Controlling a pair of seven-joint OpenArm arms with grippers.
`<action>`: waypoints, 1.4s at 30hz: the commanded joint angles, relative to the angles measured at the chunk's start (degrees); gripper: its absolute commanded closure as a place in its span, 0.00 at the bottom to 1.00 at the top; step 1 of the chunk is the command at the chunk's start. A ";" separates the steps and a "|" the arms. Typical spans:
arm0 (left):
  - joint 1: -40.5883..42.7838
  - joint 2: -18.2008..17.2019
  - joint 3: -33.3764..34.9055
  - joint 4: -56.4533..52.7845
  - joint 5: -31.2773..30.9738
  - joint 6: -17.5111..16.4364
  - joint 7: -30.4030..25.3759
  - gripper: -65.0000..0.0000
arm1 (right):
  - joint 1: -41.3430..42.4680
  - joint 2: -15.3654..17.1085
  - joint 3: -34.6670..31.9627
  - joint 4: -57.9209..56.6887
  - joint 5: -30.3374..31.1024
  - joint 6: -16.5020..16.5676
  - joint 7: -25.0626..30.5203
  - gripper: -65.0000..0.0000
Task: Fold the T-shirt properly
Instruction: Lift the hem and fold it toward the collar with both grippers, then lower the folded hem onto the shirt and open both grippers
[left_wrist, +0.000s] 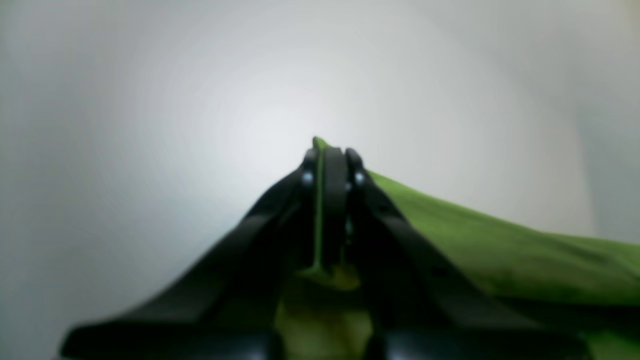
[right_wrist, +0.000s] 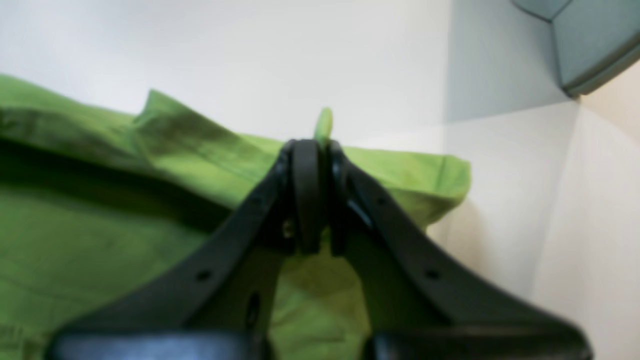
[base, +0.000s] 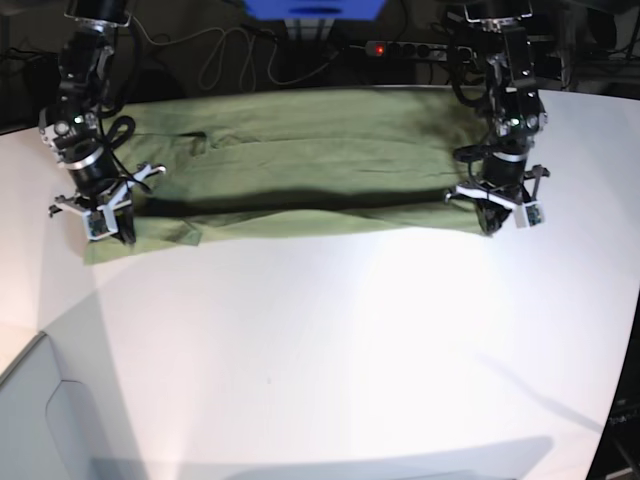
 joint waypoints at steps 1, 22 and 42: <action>-0.34 -0.47 -0.17 0.60 -0.13 -0.19 -2.51 1.00 | -0.24 0.68 0.29 1.26 0.84 -0.07 1.46 1.00; 1.42 -0.74 0.53 1.57 -0.48 -0.19 -7.87 1.00 | -4.46 0.68 1.43 1.70 0.84 0.02 1.55 1.00; 6.08 -0.47 0.80 3.50 -0.57 -0.19 -7.87 1.00 | -6.04 0.59 1.08 1.17 0.84 0.02 1.55 1.00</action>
